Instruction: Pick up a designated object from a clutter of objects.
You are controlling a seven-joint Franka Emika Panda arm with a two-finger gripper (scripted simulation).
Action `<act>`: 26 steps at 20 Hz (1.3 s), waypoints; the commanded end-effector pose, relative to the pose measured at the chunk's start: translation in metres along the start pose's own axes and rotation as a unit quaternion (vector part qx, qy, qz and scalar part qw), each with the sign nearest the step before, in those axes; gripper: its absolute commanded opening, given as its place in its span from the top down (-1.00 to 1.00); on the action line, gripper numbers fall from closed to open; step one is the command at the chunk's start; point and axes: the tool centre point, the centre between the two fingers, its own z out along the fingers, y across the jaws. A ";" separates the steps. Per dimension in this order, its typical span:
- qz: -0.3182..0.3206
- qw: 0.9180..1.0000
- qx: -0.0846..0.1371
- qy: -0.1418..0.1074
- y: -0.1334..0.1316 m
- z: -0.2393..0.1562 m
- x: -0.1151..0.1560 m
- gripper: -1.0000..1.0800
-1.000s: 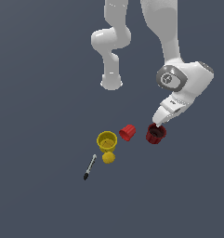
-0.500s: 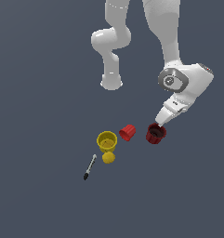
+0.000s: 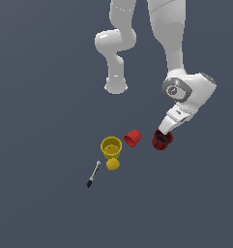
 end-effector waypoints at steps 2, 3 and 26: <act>0.000 1.000 0.000 0.000 0.000 0.001 0.000 1.00; 0.000 1.000 0.000 0.000 0.000 0.001 0.000 1.00; 0.000 1.000 -0.001 0.001 0.008 -0.058 -0.017 1.00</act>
